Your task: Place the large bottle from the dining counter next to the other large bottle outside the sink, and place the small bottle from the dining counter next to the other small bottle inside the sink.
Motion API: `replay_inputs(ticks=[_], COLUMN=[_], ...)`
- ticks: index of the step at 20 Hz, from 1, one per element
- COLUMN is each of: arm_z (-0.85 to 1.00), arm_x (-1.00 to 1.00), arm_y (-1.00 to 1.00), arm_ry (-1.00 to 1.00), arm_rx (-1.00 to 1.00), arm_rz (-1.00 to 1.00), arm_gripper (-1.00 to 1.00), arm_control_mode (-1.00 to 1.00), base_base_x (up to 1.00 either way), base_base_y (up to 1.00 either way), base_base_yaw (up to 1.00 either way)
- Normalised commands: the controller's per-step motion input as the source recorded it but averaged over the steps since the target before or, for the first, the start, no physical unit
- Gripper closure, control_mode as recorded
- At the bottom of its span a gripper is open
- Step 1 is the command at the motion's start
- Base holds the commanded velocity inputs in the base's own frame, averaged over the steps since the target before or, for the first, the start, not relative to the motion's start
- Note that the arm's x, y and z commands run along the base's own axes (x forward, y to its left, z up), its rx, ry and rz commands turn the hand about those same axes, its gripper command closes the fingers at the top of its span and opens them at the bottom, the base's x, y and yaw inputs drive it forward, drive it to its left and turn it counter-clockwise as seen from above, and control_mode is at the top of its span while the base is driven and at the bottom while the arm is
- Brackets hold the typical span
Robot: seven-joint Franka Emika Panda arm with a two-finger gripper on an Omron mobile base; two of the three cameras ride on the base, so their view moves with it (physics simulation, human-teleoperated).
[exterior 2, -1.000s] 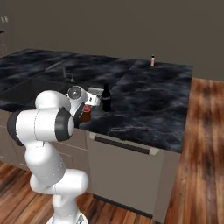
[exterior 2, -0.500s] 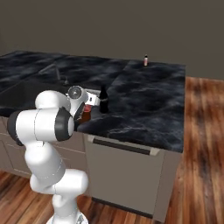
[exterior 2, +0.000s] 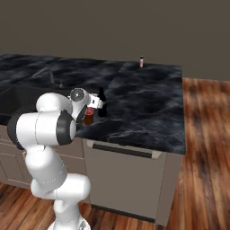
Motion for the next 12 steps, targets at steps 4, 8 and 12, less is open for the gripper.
replay_inputs(ticks=[4,8,12], arm_z=[0.0,0.0,0.0], arm_x=[0.0,0.0,0.0], arm_y=[0.0,0.0,0.0], arm_ry=[0.0,0.0,0.0], arm_rx=[0.0,0.0,0.0], arm_rz=[0.0,0.0,0.0], arm_gripper=[1.0,1.0,1.0], arm_control_mode=[1.0,1.0,1.0], base_base_x=[0.33,0.36,0.34], base_base_y=[0.37,0.27,0.18], base_base_yaw=[-0.14,-0.13,-0.11])
